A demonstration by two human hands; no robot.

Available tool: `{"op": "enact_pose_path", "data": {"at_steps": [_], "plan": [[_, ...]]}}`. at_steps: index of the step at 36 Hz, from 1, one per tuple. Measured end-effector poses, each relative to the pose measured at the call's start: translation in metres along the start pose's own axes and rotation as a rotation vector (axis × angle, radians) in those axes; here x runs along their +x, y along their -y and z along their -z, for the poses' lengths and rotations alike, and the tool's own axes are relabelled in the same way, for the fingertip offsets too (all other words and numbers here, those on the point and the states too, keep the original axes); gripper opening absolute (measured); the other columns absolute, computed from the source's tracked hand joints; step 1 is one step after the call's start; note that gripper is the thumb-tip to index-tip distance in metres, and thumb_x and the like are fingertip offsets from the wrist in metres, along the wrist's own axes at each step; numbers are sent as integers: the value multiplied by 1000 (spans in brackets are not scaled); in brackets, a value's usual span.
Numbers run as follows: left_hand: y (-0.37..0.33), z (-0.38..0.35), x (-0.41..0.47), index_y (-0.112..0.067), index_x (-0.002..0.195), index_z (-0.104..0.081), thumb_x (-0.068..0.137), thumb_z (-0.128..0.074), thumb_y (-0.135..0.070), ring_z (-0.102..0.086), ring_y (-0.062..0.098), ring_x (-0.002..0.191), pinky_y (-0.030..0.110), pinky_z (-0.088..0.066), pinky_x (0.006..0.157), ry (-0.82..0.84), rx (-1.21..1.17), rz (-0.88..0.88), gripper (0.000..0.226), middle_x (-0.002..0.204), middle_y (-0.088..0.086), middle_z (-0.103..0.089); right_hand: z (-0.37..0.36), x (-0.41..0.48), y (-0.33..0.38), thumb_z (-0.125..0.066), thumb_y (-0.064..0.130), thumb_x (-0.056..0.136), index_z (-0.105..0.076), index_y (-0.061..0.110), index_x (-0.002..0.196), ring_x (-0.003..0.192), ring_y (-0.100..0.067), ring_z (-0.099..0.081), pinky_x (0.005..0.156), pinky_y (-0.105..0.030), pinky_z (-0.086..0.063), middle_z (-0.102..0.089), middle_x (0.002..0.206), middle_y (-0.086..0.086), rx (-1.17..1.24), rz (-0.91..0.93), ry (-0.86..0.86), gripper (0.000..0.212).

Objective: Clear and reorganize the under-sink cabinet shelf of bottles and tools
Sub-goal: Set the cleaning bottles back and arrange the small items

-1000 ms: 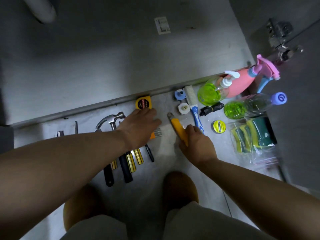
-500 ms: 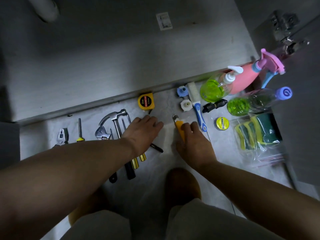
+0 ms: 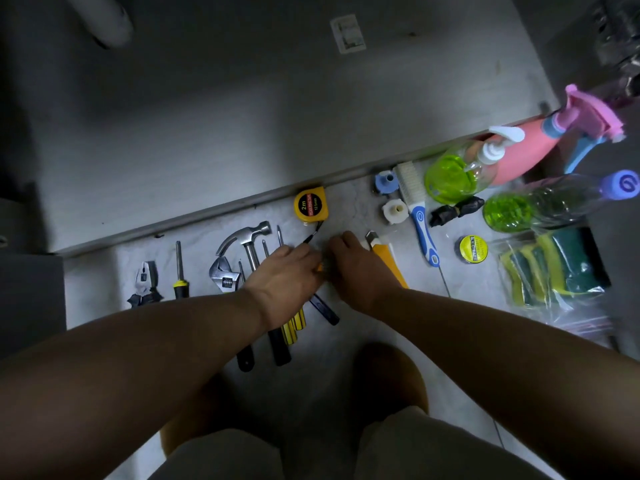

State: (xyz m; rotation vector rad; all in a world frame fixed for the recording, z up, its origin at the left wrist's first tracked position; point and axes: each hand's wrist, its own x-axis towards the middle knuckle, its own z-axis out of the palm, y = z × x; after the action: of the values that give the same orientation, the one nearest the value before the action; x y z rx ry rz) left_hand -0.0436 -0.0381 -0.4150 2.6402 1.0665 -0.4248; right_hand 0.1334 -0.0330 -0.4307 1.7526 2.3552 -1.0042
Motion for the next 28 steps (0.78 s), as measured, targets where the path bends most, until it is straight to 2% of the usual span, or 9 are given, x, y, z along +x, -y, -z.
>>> {"op": "enact_pose_path", "data": {"at_steps": [5, 10, 12, 15, 17, 19, 24, 26, 28], "plan": [[3, -3, 3, -23, 109, -66, 89, -59, -16, -52, 26, 114, 36, -42, 92, -6, 10, -51, 22, 115, 1, -57, 9, -6, -10, -60, 10, 92, -54, 16, 97, 79, -20, -63, 69, -34, -49, -64, 89, -2, 243, -36, -45, 10], [9, -4, -1, -21, 107, -63, 87, -57, -12, -55, 26, 111, 35, -44, 92, -6, 9, -67, 23, 106, 0, -63, 21, 4, -13, -57, 11, 92, -54, 22, 92, 69, -18, -67, 67, -43, -57, -66, 79, 1, 430, -271, -246, 11], [10, -5, -2, -22, 108, -62, 87, -55, -10, -53, 25, 109, 34, -42, 91, 0, 2, -62, 25, 103, -2, -62, 27, 13, -10, -56, 12, 92, -54, 21, 92, 68, -23, -68, 68, -45, -57, -66, 80, 1, 437, -343, -327, 9], [10, -5, -1, -24, 107, -60, 88, -53, -10, -51, 23, 107, 33, -39, 88, -3, -15, -42, 24, 102, -3, -61, 40, 31, -7, -56, 8, 89, -54, 18, 93, 74, -26, -68, 69, -42, -57, -66, 81, -2, 377, -379, -329, 11], [9, -5, 1, -24, 107, -61, 89, -53, -11, -51, 23, 108, 32, -38, 87, 0, -41, -34, 24, 104, -4, -60, 49, 43, -5, -62, 4, 84, -55, 17, 96, 85, -27, -66, 68, -32, -48, -67, 86, -5, 302, -390, -294, 19], [7, -4, 3, -24, 110, -60, 90, -52, -9, -51, 22, 110, 32, -38, 87, 19, -65, -29, 26, 110, -3, -57, 56, 51, -5, -64, 4, 83, -57, 15, 105, 96, -30, -64, 69, -29, -40, -67, 102, -11, 280, -405, -286, 25], [0, 0, 5, -18, 117, -54, 87, -51, 1, -56, 24, 101, 30, -29, 71, 55, -114, -29, 36, 121, 1, -52, 57, 42, 1, -58, 1, 83, -49, 7, 123, 100, -41, -58, 77, -39, -46, -48, 125, -20, 319, -363, -384, 41], [-1, 0, 6, -16, 121, -53, 86, -51, 3, -57, 25, 101, 30, -31, 70, 60, -144, -45, 40, 123, 2, -52, 49, 22, 1, -57, 2, 83, -48, 7, 124, 96, -41, -59, 71, -40, -46, -46, 126, -18, 247, -311, -375, 42], [1, 0, 7, -17, 127, -50, 86, -50, 4, -58, 25, 102, 30, -36, 70, 77, -183, -56, 45, 123, 2, -52, 39, -5, -4, -60, 12, 84, -49, 11, 120, 89, -40, -61, 60, -36, -39, -49, 123, -16, 79, -280, -337, 38]]}}
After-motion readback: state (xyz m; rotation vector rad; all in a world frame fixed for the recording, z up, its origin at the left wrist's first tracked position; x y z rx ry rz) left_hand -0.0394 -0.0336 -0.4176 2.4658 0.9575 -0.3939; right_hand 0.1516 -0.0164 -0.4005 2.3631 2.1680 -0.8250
